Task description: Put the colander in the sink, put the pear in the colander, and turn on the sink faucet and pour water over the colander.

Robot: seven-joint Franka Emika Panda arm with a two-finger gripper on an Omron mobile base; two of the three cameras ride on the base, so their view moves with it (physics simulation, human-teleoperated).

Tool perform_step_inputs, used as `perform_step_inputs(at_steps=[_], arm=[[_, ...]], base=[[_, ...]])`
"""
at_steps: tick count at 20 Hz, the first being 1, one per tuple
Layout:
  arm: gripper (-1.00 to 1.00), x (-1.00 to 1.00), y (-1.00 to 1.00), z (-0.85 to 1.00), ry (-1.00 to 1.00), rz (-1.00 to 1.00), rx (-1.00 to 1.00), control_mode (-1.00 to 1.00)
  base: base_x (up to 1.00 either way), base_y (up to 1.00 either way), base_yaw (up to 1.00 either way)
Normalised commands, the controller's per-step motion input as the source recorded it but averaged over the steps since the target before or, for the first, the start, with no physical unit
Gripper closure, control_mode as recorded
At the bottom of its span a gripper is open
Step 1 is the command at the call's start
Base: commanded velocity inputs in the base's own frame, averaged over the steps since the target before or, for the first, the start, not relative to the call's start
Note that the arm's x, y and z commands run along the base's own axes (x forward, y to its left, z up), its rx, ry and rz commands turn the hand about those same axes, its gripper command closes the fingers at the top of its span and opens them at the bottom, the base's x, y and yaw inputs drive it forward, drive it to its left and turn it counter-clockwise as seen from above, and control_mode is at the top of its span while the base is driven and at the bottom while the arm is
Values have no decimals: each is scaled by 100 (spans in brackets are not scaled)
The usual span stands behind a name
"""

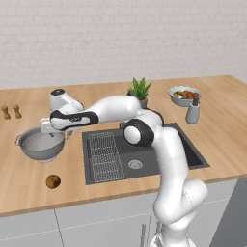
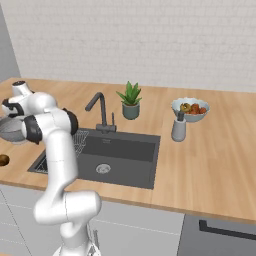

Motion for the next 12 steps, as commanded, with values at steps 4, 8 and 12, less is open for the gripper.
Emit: perform_step_inputs(at_steps=[4, 8, 12], arm=[[-100, 0, 6, -1, 2, 0, 0, -100], [-100, 0, 0, -1, 8, 0, 0, -100], [-100, 0, 0, -9, 10, 0, 0, -100]], base=[[0, 0, 0], [0, 0, 0], [0, 0, 0]])
